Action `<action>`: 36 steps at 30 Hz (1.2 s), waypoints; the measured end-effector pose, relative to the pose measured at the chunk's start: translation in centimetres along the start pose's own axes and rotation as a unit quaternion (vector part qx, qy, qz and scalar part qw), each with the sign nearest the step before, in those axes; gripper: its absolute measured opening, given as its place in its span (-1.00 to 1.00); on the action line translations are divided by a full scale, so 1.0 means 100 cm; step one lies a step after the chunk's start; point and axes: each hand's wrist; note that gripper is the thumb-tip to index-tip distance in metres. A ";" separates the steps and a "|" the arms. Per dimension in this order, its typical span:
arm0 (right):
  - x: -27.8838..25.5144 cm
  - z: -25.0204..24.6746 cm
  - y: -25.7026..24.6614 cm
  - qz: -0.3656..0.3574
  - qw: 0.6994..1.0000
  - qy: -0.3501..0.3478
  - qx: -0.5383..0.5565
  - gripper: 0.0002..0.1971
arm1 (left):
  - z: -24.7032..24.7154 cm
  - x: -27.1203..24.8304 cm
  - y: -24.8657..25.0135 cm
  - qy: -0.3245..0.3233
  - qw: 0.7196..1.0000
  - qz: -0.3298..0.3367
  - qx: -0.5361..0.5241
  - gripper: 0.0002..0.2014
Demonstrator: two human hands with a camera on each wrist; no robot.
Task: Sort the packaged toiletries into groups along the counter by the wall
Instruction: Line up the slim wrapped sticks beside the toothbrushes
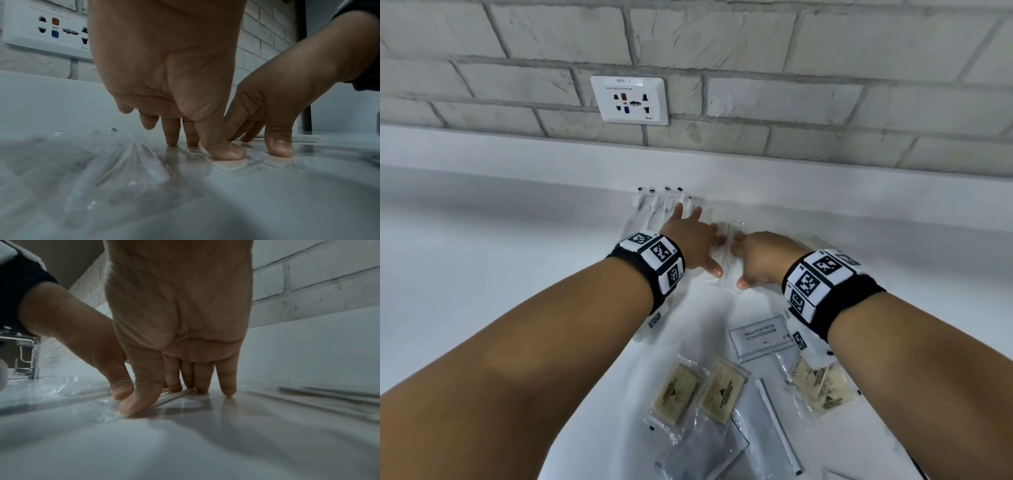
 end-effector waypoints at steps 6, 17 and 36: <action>-0.002 -0.001 0.002 -0.008 1.000 -0.001 0.007 -0.36 | 0.002 0.003 -0.001 0.008 1.000 -0.014 -0.013 -0.18; -0.004 -0.003 0.000 -0.018 1.000 0.002 -0.013 -0.35 | 0.002 0.002 -0.002 0.000 1.000 -0.008 0.009 -0.15; -0.042 -0.012 0.077 0.130 0.970 0.132 0.159 -0.72 | -0.003 -0.005 0.010 0.082 0.991 -0.002 -0.102 -0.33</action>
Point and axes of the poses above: each hand's wrist, its own x-axis towards the middle knuckle, its own z-axis out of the palm, y = z × x, and after that the axes turned 2 degrees about -y, right-handed
